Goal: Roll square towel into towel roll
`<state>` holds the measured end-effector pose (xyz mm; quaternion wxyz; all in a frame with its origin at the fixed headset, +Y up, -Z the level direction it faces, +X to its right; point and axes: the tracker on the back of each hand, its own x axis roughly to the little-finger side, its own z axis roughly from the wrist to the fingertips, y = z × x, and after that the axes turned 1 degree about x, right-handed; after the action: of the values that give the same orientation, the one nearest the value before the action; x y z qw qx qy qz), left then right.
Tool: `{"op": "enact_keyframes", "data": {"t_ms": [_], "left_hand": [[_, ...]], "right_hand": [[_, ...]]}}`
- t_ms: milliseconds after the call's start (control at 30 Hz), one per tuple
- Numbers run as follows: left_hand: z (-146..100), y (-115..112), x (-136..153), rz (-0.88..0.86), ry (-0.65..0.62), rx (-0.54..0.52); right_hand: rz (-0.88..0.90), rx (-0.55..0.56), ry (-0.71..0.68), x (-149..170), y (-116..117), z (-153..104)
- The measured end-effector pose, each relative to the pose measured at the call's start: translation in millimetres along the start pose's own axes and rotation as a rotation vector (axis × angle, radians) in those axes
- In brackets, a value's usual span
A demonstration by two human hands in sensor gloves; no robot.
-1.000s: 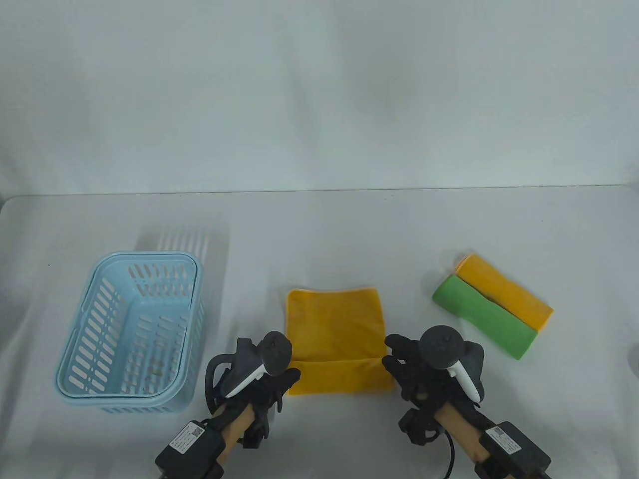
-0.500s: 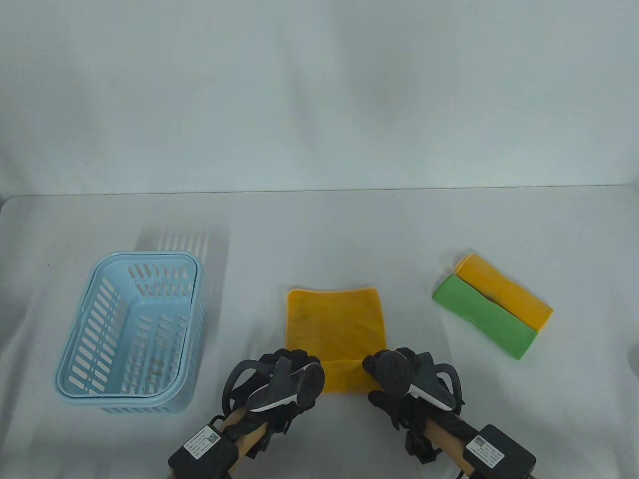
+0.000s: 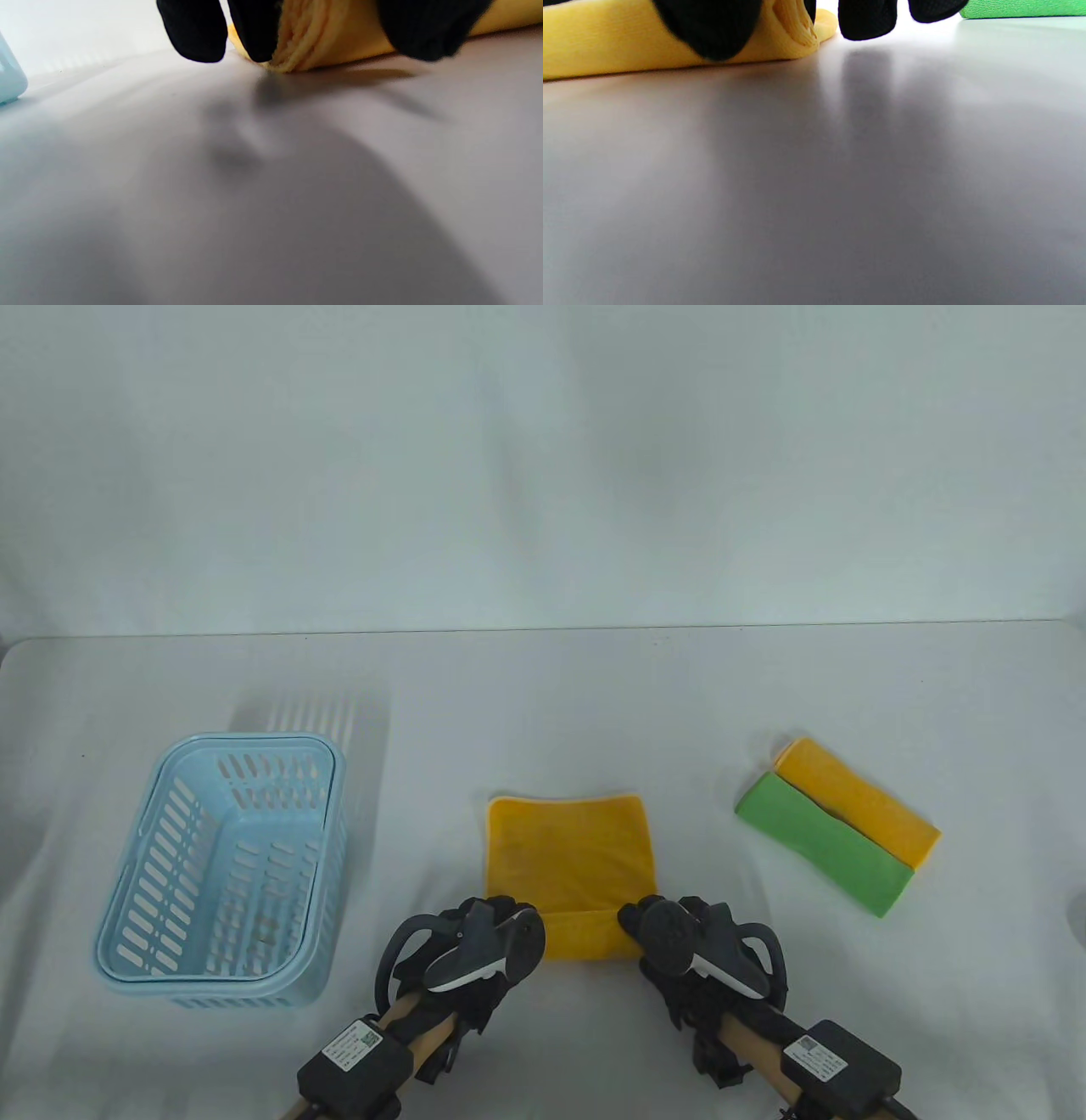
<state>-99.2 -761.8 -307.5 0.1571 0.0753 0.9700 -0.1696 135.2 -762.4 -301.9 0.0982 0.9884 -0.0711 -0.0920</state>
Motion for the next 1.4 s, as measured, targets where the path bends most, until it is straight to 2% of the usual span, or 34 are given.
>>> {"op": "enact_keyframes", "data": {"t_ms": [133, 333, 467, 600, 800, 1233, 1400], "left_hand": [[-1.9, 6.9, 4.1, -0.067, -0.008, 0.0], [-6.1, 14.2, 23.1, -0.329, 0.011, 0.021], [-8.8, 16.1, 32.4, -0.418, 0.044, 0.025], [-9.7, 13.8, 33.1, -0.418, 0.065, 0.059], [-4.5, 12.6, 38.4, -0.374, 0.146, 0.009], [-4.1, 12.4, 50.3, -0.388, 0.176, -0.02], [-7.7, 17.1, 49.1, -0.348, 0.172, -0.065]], "right_hand": [[0.07, -0.014, 0.012, 4.7, -6.8, 0.3], [0.335, -0.063, 0.081, 14.6, -14.4, -1.4], [0.427, -0.068, 0.12, 20.3, -16.2, -1.3], [0.418, -0.062, 0.172, 23.4, -15.2, -2.0], [0.428, -0.02, 0.257, 35.9, -12.8, 3.4], [0.474, -0.021, 0.281, 44.4, -16.5, 3.0], [0.455, 0.013, 0.262, 40.9, -22.0, -0.2]]}}
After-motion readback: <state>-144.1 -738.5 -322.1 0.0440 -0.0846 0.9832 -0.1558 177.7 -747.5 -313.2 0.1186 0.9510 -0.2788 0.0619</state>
